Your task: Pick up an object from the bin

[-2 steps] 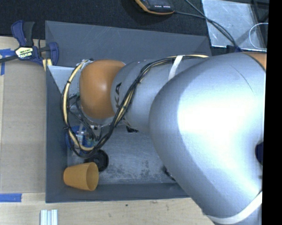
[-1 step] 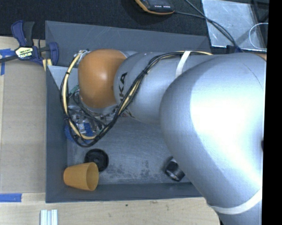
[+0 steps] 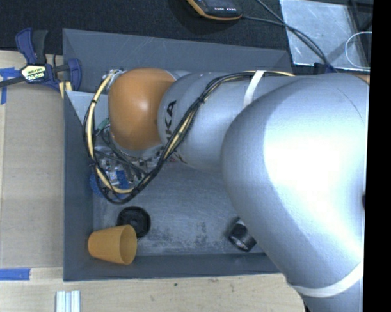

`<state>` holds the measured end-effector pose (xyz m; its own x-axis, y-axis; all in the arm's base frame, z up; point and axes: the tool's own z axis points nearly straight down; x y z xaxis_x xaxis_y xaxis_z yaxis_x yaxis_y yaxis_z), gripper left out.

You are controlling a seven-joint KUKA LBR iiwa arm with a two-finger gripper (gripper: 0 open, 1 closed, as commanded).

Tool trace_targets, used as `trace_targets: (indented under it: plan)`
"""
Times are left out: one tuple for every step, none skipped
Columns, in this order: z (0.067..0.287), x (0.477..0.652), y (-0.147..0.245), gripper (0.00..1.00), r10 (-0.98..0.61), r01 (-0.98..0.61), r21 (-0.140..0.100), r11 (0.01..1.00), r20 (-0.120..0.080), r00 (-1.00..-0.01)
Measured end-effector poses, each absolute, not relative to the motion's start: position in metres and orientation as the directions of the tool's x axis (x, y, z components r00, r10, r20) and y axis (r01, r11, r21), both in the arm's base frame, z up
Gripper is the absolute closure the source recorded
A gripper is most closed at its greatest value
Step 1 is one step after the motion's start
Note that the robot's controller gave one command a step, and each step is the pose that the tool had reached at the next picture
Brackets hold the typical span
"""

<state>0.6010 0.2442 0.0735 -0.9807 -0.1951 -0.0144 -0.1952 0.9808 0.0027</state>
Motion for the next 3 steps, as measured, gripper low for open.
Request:
trace_targets:
  plan:
    - [0.080,0.599,0.243,1.00,-0.195,-0.195,0.002,0.981,-0.010,-0.981]
    - [0.100,0.598,0.243,1.00,-0.195,-0.195,0.001,0.981,-0.005,-0.981]
    - [0.121,0.600,0.244,1.00,-0.195,-0.195,0.003,0.981,-0.013,-0.981]
